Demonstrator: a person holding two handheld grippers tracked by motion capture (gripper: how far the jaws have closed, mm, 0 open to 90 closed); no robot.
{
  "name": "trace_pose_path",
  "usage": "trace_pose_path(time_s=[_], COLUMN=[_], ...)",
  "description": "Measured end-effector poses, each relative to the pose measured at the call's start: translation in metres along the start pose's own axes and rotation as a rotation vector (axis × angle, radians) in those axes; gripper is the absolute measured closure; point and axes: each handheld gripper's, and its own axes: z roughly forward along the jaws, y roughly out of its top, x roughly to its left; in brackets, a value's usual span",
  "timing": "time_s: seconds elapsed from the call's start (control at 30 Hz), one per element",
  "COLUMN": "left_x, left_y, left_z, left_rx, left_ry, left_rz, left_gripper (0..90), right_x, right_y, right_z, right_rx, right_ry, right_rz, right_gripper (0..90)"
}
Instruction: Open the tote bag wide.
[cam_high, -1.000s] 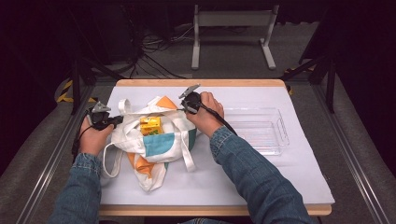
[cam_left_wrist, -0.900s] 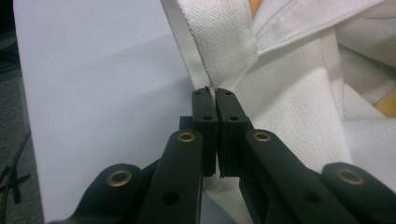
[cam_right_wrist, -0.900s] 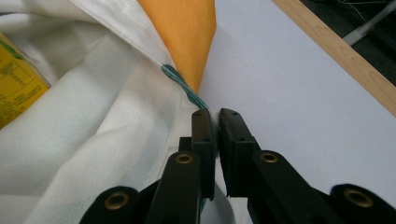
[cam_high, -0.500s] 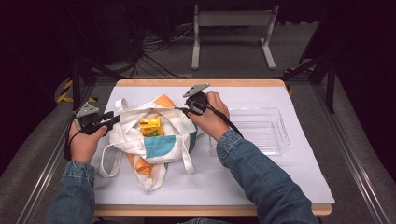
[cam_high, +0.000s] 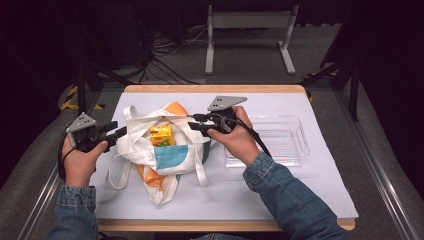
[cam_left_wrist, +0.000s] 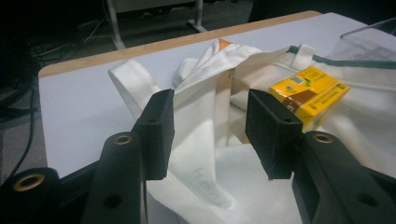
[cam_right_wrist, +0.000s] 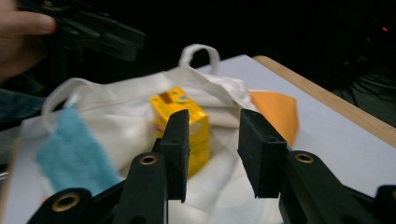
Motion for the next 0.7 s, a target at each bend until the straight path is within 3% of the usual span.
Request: trace_pose_path(time_s=[0.13, 0.3, 0.4, 0.53, 0.63, 0.7], left_x=[-0.003, -0.011, -0.014, -0.014, -0.013, -0.013], left_y=[0.002, 0.005, 0.006, 0.005, 0.004, 0.003], left_z=[-0.006, -0.012, -0.015, -0.017, -0.017, -0.017], left_rx=[-0.002, -0.008, -0.011, -0.013, -0.013, -0.011], left_ry=[-0.004, 0.004, 0.008, 0.013, 0.015, 0.014], left_rz=[-0.004, 0.013, 0.023, 0.022, 0.022, 0.021], left_gripper=[53.1, 52.7, 52.4, 52.2, 52.2, 52.4], right_x=[0.020, 0.036, 0.043, 0.051, 0.058, 0.059], right_y=[-0.002, -0.008, -0.014, -0.022, -0.032, -0.038], right_z=[-0.002, 0.009, 0.019, 0.027, 0.032, 0.034], right_rx=[-0.021, 0.014, 0.004, 0.031, 0.065, 0.086], right_ry=[0.080, 0.109, 0.136, 0.152, 0.149, 0.141], right_rz=[-0.028, -0.071, -0.081, -0.113, -0.130, -0.142], right_gripper=[62.1, 61.3, 56.0, 65.8, 79.2, 81.1])
